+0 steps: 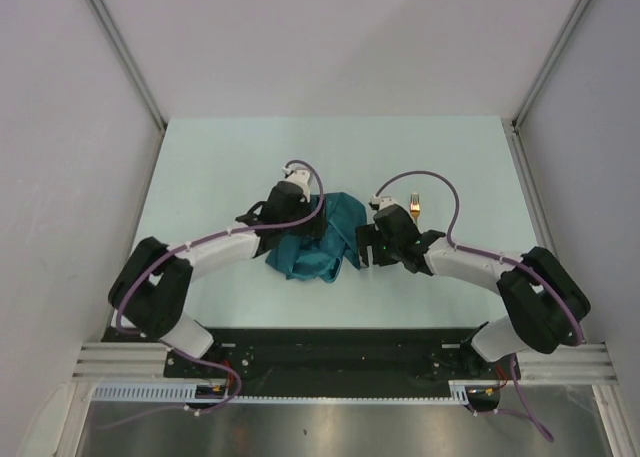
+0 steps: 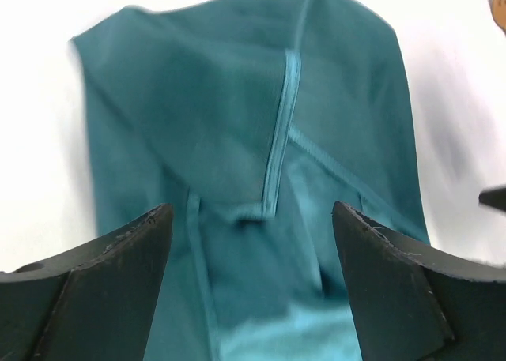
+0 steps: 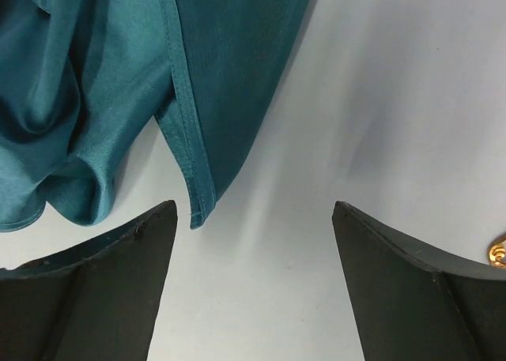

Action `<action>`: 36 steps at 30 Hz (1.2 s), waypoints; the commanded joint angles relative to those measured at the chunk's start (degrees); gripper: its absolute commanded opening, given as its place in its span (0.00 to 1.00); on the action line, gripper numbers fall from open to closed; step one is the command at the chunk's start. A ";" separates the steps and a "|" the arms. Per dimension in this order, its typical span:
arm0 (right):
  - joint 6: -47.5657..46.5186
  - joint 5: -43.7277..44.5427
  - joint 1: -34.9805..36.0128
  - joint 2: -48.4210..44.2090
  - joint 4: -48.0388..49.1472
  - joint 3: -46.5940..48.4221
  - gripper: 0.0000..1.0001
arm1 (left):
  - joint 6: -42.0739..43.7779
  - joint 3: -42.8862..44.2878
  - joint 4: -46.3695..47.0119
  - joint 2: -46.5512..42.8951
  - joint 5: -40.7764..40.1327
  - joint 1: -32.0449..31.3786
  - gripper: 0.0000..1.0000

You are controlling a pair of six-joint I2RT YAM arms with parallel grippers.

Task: Fold the napkin, place the utensils inside, and roll it up
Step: Flatten out the napkin at the center of the board.

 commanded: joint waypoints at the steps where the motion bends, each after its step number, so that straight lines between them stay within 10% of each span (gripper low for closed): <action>1: 1.97 -1.04 0.81 1.97 2.01 3.20 0.84 | -0.85 4.94 5.34 5.27 1.17 -0.35 0.85; 14: 3.21 -5.08 2.04 6.54 4.12 3.64 0.60 | -0.06 9.34 6.58 15.74 -1.73 0.08 0.53; 23: 1.19 -4.30 0.64 7.16 2.90 5.65 0.00 | 0.47 7.24 7.28 12.67 -6.04 1.58 0.08; 36: -13.57 13.35 -4.90 -5.05 -11.34 22.88 0.00 | 9.34 10.39 -5.63 -12.37 -14.11 7.55 0.06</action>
